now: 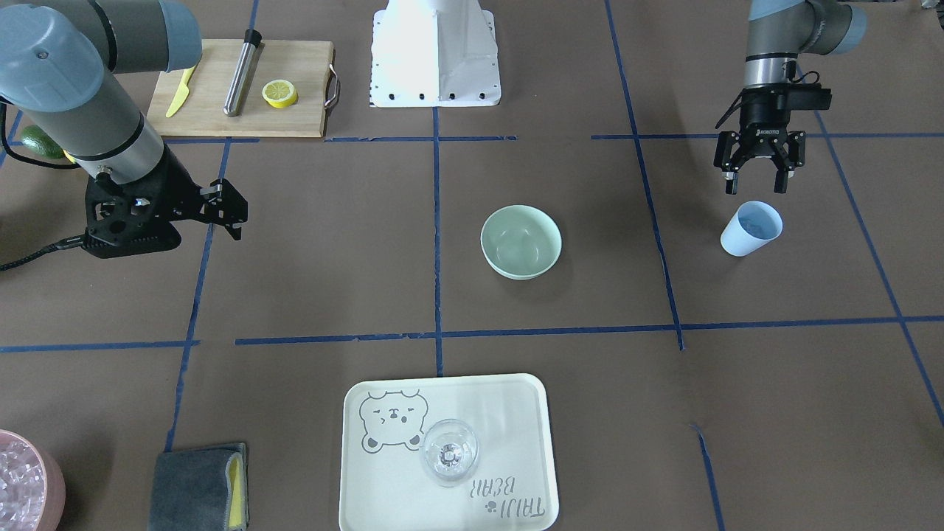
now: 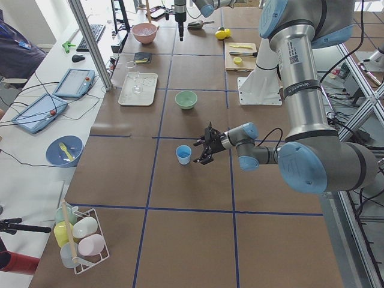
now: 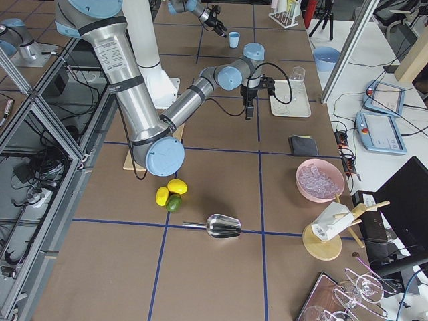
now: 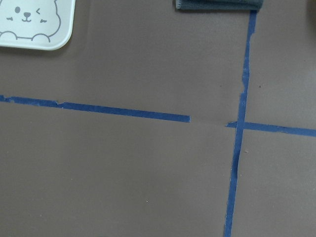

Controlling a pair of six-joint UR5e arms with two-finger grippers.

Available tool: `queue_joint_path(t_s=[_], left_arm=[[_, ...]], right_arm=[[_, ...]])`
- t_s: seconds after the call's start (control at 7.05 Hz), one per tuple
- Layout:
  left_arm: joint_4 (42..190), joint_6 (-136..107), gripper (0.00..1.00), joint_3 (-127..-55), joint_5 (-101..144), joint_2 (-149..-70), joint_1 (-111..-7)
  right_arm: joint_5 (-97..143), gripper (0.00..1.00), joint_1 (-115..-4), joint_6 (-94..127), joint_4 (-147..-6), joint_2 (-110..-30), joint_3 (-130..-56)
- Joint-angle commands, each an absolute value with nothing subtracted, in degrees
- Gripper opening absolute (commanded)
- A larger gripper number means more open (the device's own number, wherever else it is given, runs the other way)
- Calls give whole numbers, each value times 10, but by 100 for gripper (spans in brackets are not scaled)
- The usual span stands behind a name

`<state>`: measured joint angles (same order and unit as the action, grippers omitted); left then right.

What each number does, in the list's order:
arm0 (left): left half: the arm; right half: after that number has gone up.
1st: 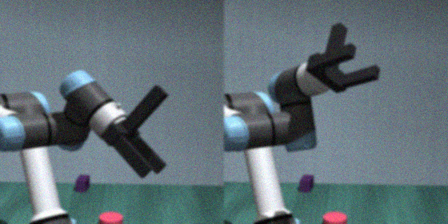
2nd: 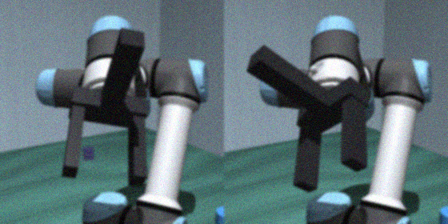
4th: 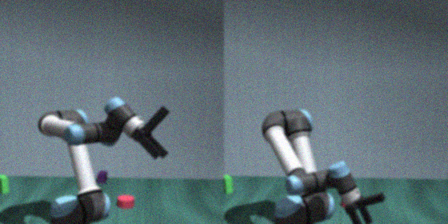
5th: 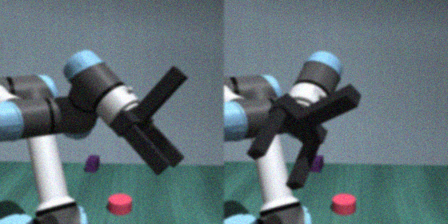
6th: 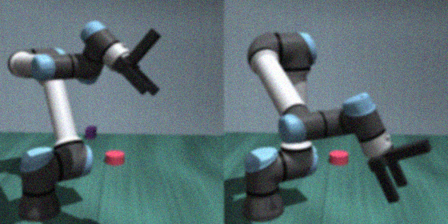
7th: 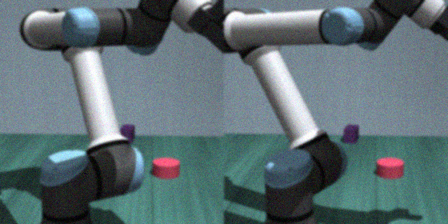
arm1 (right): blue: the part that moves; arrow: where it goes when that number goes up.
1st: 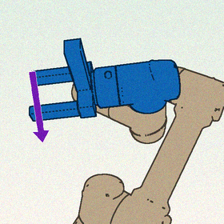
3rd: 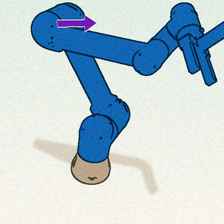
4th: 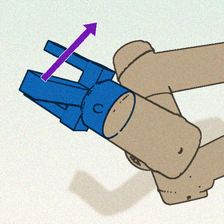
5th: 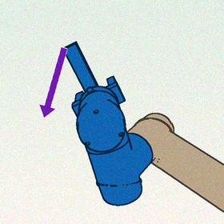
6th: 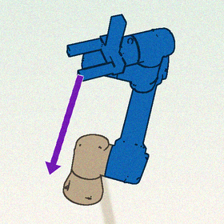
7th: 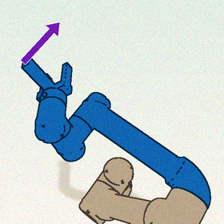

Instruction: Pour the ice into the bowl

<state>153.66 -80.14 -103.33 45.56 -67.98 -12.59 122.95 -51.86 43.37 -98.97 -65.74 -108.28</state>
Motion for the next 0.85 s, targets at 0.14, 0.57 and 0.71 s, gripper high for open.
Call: queue_joint_path(t_s=[0.14, 0.57, 0.71], left_arm=[[1535, -796, 100, -960, 400, -741, -115], [1535, -788, 100, -939, 386, -751, -115], [1535, -774, 100, -933, 371, -752, -115]], right_arm=[[1238, 100, -521, 439, -990, -657, -1088], [1238, 100, -523, 439, -991, -657, -1090], [1239, 100, -524, 439, -991, -657, -1091]])
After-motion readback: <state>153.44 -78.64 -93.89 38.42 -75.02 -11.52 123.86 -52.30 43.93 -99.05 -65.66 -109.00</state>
